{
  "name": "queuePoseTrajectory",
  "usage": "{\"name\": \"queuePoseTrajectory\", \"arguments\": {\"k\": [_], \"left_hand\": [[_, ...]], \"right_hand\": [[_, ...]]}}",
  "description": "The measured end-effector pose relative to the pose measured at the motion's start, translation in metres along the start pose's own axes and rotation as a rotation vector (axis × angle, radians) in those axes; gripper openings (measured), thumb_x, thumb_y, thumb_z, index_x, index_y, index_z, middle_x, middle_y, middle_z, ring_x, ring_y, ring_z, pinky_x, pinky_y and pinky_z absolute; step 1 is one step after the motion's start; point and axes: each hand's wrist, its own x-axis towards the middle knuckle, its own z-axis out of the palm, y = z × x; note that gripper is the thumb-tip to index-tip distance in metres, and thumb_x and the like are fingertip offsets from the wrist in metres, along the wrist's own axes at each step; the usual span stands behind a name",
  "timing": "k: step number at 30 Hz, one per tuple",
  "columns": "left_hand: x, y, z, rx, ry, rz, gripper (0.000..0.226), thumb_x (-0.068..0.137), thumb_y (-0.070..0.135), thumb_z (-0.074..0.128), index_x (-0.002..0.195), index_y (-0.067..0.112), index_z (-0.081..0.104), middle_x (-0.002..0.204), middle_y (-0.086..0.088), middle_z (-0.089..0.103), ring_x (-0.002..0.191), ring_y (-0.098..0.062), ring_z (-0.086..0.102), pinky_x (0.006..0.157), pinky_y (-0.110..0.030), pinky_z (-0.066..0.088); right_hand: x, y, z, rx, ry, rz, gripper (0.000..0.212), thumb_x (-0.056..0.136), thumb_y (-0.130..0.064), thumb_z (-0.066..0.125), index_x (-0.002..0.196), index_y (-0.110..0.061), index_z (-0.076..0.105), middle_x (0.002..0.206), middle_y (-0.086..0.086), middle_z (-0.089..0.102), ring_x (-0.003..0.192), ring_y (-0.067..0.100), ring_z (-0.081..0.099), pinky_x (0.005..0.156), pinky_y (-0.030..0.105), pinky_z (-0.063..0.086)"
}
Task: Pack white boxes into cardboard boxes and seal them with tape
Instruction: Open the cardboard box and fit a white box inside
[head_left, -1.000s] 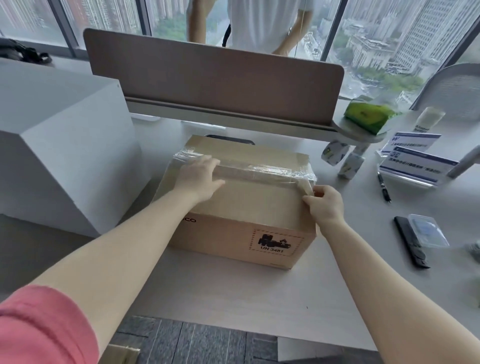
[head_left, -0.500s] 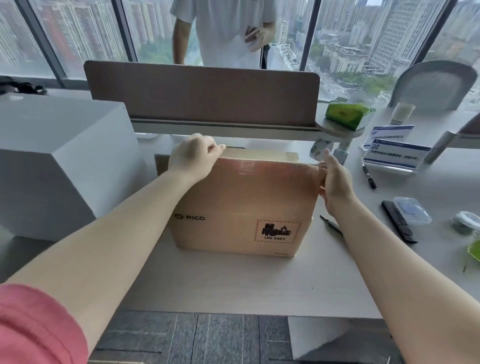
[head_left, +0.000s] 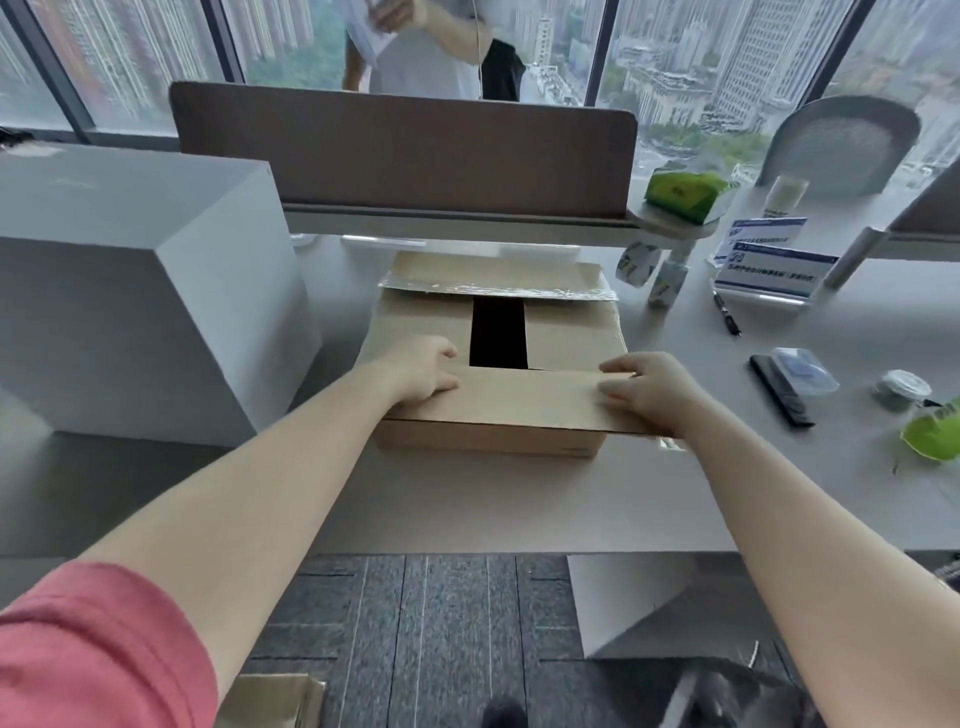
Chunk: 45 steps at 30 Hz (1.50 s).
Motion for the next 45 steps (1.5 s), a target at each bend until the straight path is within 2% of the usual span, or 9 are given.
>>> {"name": "queuePoseTrajectory", "arguments": {"k": [5,16,22,26,32,34,38,42,45], "left_hand": [[0.017,-0.014,0.02,0.211,0.029,0.019,0.062,0.084,0.036,0.063,0.138,0.016,0.039,0.138,-0.012,0.046,0.129,-0.03,0.038,0.107,-0.037,0.035],[0.044,-0.011,0.033,0.3,0.181,0.071,0.044,0.075,0.03,0.074,0.11,0.016,0.051,0.121,-0.001,0.053,0.119,-0.023,0.044,0.088,-0.034,0.033],[0.057,-0.004,0.002,0.072,-0.132,-0.002,0.026,0.076,0.027,0.074,0.09,0.018,0.054,0.101,-0.002,0.057,0.09,-0.02,0.052,0.069,-0.026,0.04],[0.077,0.002,-0.012,-0.125,0.12,-0.008,0.024,0.085,0.025,0.065,0.105,0.013,0.06,0.106,-0.004,0.06,0.09,-0.017,0.051,0.072,-0.024,0.036],[0.116,0.014,-0.015,0.208,0.339,-0.014,0.048,0.088,0.018,0.057,0.133,0.015,0.042,0.139,-0.009,0.04,0.129,-0.028,0.035,0.103,-0.034,0.032],[0.13,0.014,-0.014,0.288,0.378,-0.028,0.044,0.089,0.013,0.052,0.132,0.018,0.043,0.139,-0.006,0.041,0.129,-0.027,0.035,0.104,-0.034,0.03],[0.147,0.018,-0.022,0.269,0.579,-0.037,0.034,0.091,0.004,0.041,0.117,0.017,0.058,0.126,-0.007,0.057,0.119,-0.028,0.046,0.095,-0.034,0.029],[0.16,0.021,-0.04,0.191,0.7,0.03,0.031,0.094,0.005,0.041,0.115,0.013,0.064,0.123,-0.01,0.056,0.116,-0.029,0.045,0.094,-0.032,0.027],[0.17,0.024,-0.052,0.029,0.791,0.07,0.027,0.093,0.005,0.046,0.112,0.004,0.066,0.122,-0.018,0.049,0.119,-0.033,0.04,0.1,-0.031,0.025]], "right_hand": [[0.005,0.003,0.025,-0.351,-0.016,-0.072,0.054,0.086,-0.021,0.06,0.137,-0.019,0.044,0.142,0.004,0.042,0.128,0.031,0.032,0.104,0.03,0.028],[0.031,0.001,0.033,-0.18,0.186,-0.035,0.023,0.087,-0.015,0.056,0.108,-0.008,0.061,0.117,0.01,0.055,0.107,0.025,0.054,0.08,0.026,0.037],[0.064,-0.009,0.013,0.034,0.255,-0.007,0.033,0.088,-0.012,0.056,0.12,-0.001,0.056,0.123,0.016,0.058,0.115,0.027,0.052,0.087,0.027,0.038],[0.099,-0.012,0.003,0.148,0.224,0.076,0.051,0.088,-0.016,0.057,0.134,-0.003,0.041,0.137,0.017,0.045,0.125,0.029,0.045,0.093,0.03,0.037],[0.139,-0.012,-0.007,0.402,0.2,0.131,0.05,0.088,-0.017,0.055,0.135,-0.003,0.042,0.132,0.011,0.051,0.123,0.026,0.048,0.1,0.031,0.036],[0.147,-0.012,-0.011,0.462,0.261,0.116,0.045,0.089,-0.012,0.051,0.132,-0.003,0.044,0.127,0.012,0.053,0.112,0.023,0.051,0.093,0.029,0.037],[0.163,-0.007,-0.018,0.694,0.366,0.092,0.039,0.087,0.006,0.035,0.124,-0.001,0.046,0.081,-0.003,0.049,0.08,0.016,0.05,0.075,0.023,0.04],[0.18,-0.013,-0.014,0.685,0.39,0.053,0.022,0.091,0.001,0.042,0.112,-0.005,0.042,0.1,0.003,0.052,0.097,0.019,0.049,0.075,0.014,0.042],[0.199,-0.02,-0.008,0.586,0.292,0.007,0.017,0.097,-0.017,0.044,0.112,-0.017,0.052,0.107,0.0,0.051,0.094,0.017,0.052,0.084,0.028,0.041]]}}
